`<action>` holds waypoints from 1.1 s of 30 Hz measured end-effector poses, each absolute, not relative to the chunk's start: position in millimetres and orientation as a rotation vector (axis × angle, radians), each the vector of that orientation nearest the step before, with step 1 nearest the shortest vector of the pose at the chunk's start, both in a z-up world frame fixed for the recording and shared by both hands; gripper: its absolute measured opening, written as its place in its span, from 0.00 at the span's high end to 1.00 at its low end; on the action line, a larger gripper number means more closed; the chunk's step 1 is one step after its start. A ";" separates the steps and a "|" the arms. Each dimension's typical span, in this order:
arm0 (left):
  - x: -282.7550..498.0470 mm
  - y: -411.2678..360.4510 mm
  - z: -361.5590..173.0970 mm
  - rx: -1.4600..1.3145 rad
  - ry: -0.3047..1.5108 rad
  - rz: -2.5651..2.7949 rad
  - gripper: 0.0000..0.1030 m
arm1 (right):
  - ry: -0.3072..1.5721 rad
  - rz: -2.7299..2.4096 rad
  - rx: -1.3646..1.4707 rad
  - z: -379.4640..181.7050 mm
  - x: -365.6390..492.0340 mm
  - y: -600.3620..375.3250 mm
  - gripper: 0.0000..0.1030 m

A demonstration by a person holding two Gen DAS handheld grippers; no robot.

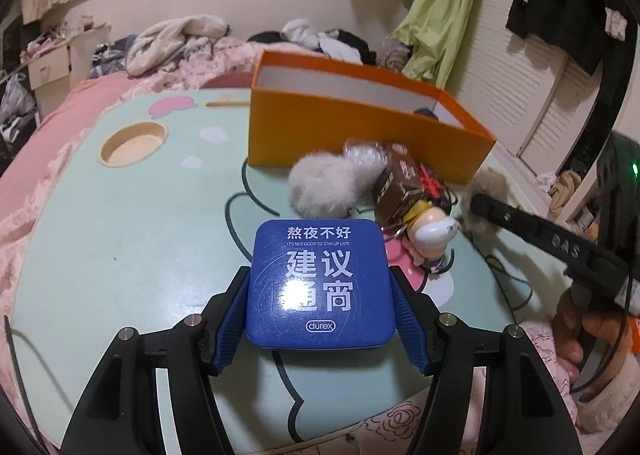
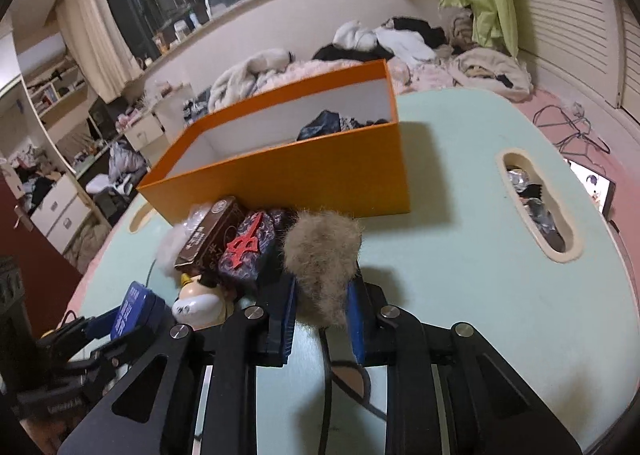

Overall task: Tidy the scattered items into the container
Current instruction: 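Lift the blue tin with the left gripper while the right grasps the brown fur ball, then place the tin into the box with the left gripper while the right drops the fur ball in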

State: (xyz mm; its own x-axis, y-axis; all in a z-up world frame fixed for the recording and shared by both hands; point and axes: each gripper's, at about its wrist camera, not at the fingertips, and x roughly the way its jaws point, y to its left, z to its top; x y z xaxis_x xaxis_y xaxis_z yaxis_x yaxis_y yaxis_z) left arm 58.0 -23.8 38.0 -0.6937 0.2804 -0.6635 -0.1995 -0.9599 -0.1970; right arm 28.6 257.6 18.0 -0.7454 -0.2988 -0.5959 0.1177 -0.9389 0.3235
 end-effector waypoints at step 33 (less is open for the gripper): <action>-63.3 -31.9 105.6 -0.747 -0.326 2.642 0.20 | -0.464 -2.814 0.804 77.3 -35.4 274.5 0.43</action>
